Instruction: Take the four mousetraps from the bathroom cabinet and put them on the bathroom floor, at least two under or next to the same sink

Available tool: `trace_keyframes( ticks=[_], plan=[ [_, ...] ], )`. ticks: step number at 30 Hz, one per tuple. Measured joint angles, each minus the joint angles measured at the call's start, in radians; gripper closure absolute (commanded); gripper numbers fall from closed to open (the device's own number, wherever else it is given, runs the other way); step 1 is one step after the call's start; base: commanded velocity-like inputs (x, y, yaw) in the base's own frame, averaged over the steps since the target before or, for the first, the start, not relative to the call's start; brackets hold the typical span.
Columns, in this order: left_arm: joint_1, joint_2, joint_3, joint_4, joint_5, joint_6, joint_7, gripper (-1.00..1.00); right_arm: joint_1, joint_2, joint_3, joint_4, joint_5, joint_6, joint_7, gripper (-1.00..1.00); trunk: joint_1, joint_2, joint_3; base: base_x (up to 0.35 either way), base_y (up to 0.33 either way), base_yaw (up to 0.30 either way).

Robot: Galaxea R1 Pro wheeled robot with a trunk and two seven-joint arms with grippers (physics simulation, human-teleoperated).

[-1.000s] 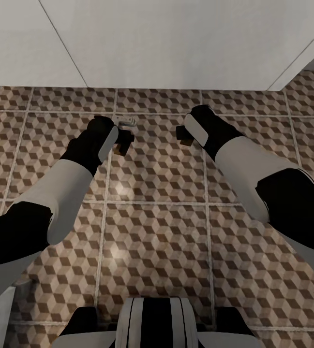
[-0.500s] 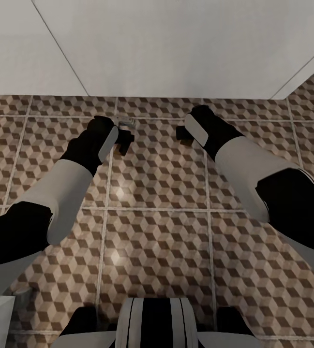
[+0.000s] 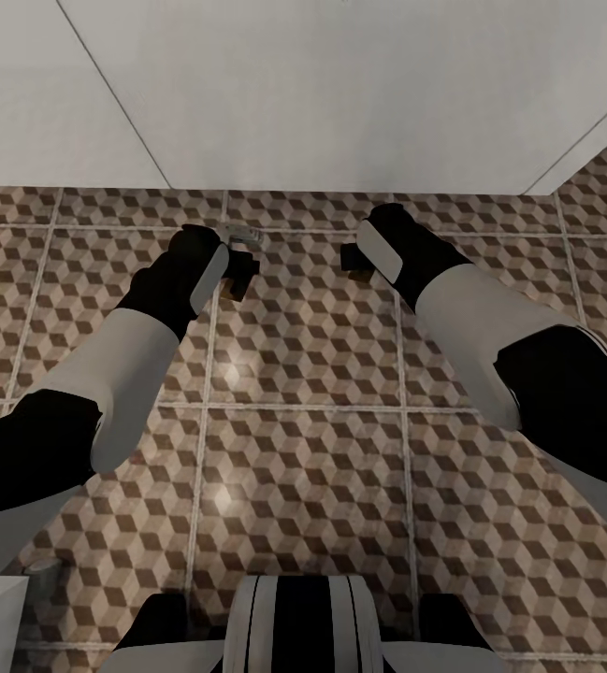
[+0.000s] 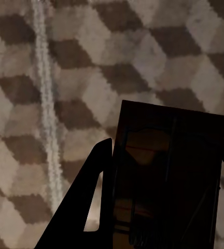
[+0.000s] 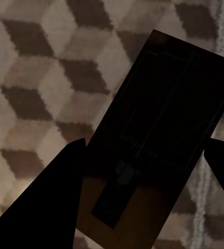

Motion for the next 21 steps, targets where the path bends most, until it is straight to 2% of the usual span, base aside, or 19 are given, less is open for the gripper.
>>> trace_keyframes(
  ticks=[21],
  plan=[
    [0.000, 0.000, 0.000, 0.002, 0.000, -0.007, 0.005, 1.00, 0.000, 0.000, 0.000, 0.000, 0.000, 0.000, 0.000, 1.00, 0.001, 0.000, 0.000, 0.000, 0.000, 0.000]
  ],
)
